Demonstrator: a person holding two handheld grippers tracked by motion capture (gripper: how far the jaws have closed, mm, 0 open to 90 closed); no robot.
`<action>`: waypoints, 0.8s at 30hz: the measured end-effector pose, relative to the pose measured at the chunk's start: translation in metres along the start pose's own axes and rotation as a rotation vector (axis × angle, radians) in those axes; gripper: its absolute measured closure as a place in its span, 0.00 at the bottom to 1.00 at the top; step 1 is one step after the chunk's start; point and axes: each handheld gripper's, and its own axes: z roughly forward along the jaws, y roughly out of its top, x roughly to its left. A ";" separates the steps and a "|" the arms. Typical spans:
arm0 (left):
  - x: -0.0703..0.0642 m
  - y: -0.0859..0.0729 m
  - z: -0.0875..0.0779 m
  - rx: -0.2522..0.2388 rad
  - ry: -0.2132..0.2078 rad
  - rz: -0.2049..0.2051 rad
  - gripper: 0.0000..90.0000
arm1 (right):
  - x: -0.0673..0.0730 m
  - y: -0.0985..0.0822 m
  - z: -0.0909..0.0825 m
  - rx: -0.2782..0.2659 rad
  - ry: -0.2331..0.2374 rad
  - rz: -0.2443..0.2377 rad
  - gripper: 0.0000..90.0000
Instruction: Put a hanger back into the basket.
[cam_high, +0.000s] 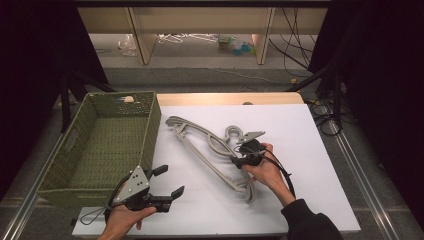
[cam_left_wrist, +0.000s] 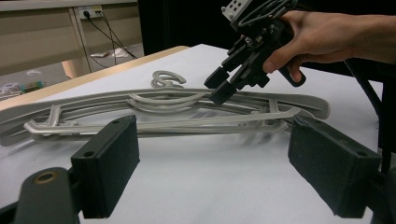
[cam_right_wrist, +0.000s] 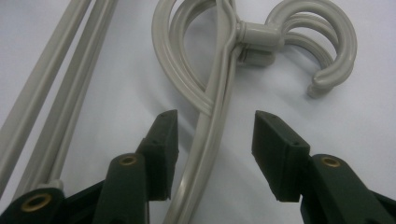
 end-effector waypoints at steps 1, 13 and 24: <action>0.000 0.000 0.000 0.000 0.000 0.000 0.18 | 0.000 0.000 0.000 0.000 0.000 0.000 0.58; 0.000 -0.001 0.003 0.016 -0.017 0.024 0.18 | -0.002 0.009 0.018 0.058 -0.006 0.021 0.72; -0.001 0.000 0.002 0.013 -0.010 0.010 0.18 | -0.001 0.012 0.013 0.037 -0.015 0.053 0.86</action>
